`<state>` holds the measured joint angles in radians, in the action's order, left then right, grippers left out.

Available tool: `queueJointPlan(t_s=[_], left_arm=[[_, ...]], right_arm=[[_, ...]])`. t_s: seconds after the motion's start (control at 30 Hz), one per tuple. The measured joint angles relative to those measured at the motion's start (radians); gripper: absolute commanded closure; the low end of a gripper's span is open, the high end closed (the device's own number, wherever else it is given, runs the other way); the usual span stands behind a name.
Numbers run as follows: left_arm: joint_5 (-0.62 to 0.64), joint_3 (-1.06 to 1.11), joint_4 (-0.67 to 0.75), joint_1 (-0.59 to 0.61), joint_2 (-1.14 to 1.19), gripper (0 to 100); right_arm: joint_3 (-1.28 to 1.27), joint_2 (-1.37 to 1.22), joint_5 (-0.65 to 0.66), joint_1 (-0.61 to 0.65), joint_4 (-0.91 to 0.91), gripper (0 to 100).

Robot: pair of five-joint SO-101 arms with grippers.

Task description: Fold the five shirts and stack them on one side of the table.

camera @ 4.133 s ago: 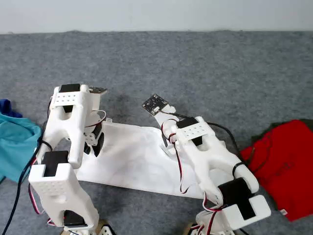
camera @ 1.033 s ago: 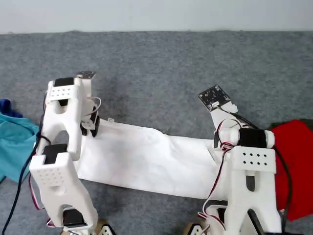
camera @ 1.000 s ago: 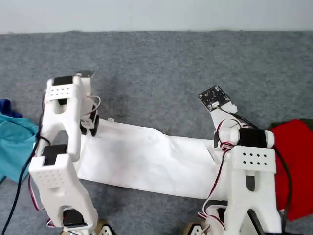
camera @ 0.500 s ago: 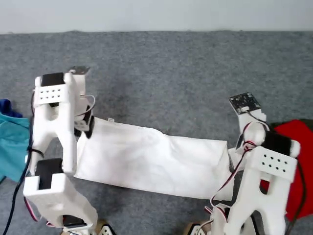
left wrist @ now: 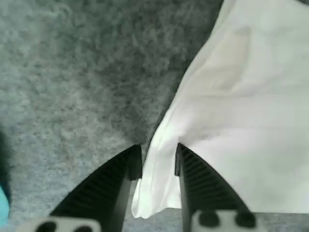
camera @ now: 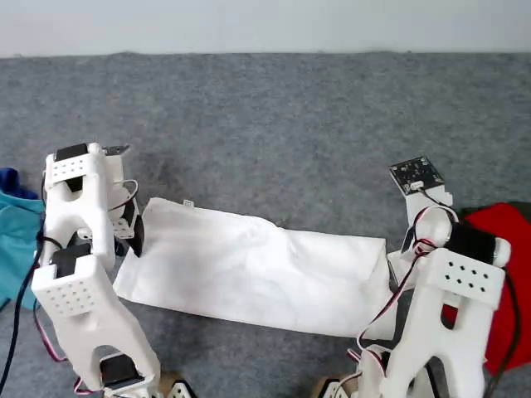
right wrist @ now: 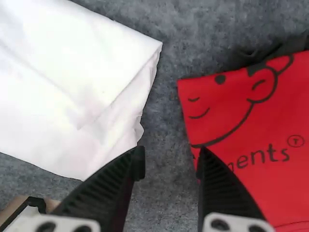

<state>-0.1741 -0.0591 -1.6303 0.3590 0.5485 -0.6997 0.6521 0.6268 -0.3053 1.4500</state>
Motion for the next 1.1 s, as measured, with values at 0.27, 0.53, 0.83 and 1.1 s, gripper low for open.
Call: queueJointPlan(t_s=[0.27,0.53,0.83,1.1], left_arm=[[-0.063,0.000,0.006,-0.003,0.006,92],[-0.068,-0.021,0.003,-0.080,0.077,99],[-0.068,-0.120,-0.066,-0.106,0.143,99],[-0.052,-0.147,-0.095,-0.222,0.012,99]], right_arm=[[0.000,0.000,0.000,0.000,0.000,81.1],[0.000,0.000,0.000,0.000,0.000,81.1],[0.000,0.000,0.000,0.000,0.000,81.2],[0.000,0.000,0.000,0.000,0.000,81.2]])
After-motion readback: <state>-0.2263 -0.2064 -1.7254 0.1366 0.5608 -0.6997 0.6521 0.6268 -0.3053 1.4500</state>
